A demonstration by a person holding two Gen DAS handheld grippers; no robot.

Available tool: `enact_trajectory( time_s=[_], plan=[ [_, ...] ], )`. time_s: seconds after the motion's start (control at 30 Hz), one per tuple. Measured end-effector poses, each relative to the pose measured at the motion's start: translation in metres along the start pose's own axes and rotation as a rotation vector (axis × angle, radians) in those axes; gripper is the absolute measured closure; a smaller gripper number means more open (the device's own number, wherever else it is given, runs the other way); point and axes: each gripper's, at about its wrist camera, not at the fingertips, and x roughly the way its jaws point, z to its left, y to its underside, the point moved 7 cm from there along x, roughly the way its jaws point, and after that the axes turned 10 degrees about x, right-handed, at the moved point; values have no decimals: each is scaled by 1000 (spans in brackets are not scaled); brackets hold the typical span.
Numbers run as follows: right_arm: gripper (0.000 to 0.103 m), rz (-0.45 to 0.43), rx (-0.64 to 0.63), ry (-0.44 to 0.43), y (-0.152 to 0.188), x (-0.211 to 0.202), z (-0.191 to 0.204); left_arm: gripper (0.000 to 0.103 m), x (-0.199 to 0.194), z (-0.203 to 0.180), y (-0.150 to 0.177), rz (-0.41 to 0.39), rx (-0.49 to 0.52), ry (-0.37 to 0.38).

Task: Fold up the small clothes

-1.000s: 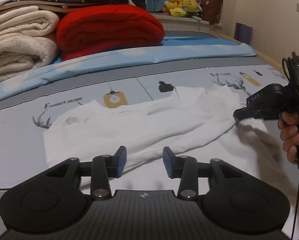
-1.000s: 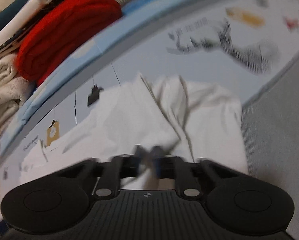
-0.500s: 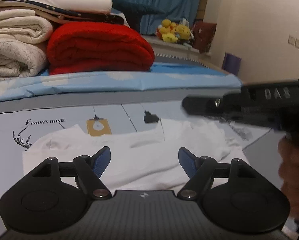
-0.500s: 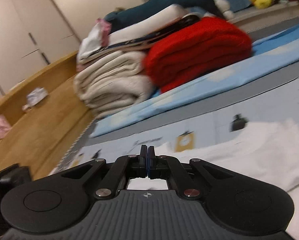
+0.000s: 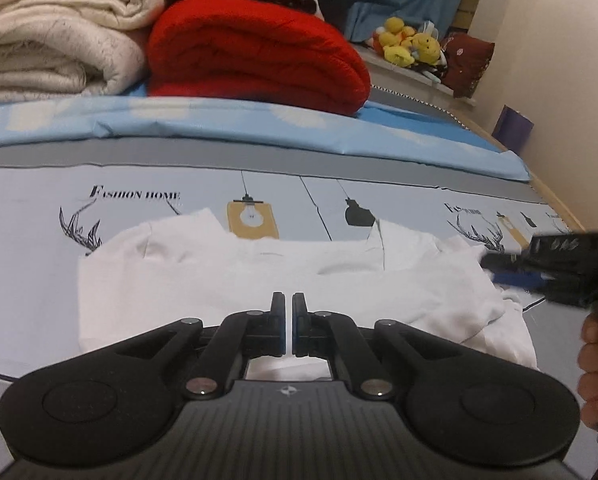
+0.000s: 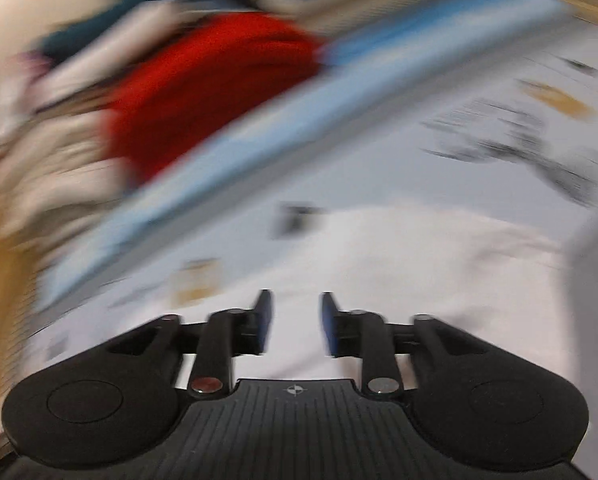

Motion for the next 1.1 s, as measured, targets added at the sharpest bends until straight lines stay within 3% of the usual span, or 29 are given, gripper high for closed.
enact_trajectory(
  time_s=[0.13,0.2,0.27,0.4,0.43,0.47,0.57,0.63,0.7,0.8,0.83,0.87,0.9,0.93,0.97,1.0,1.1],
  plan=[
    [66,56,136,147,-5,17,-49,98,4,-9,3,23,14,35],
    [66,100,192,170,-1,25,-58,95,6,-15,4,27,28,50],
    [66,132,217,181,4,30,-64,86,8,-23,4,28,42,61],
    [70,110,217,202,6,40,-66,80,9,-38,3,19,70,98],
    [76,97,222,194,6,41,-66,76,8,-42,3,15,75,111],
    [94,85,226,177,6,39,-63,73,8,-46,3,10,82,127],
    [97,18,164,119,2,27,-43,54,6,-61,2,-13,119,176],
    [98,-12,71,0,3,12,-10,47,2,-71,0,-36,143,209],
    [98,10,16,-150,10,-1,23,47,-1,-80,-4,-60,157,235],
    [98,163,9,-436,29,-16,66,47,-4,-85,-11,-105,155,230],
    [98,195,-1,-492,34,-20,75,48,-5,-84,-13,-119,150,217],
    [98,217,-22,-532,38,-24,83,48,-5,-81,-15,-130,146,197],
    [98,235,-40,-561,42,-26,89,58,-5,-79,-17,-138,143,170],
    [98,251,-51,-579,45,-27,92,81,-5,-74,-18,-144,137,146],
    [98,263,-56,-585,46,-27,94,92,-4,-70,-19,-142,131,132],
    [97,269,-59,-586,47,-27,95,96,-4,-65,-19,-131,120,121],
    [93,288,-53,-565,48,-22,94,98,-6,-51,-20,-120,104,62]
  ],
)
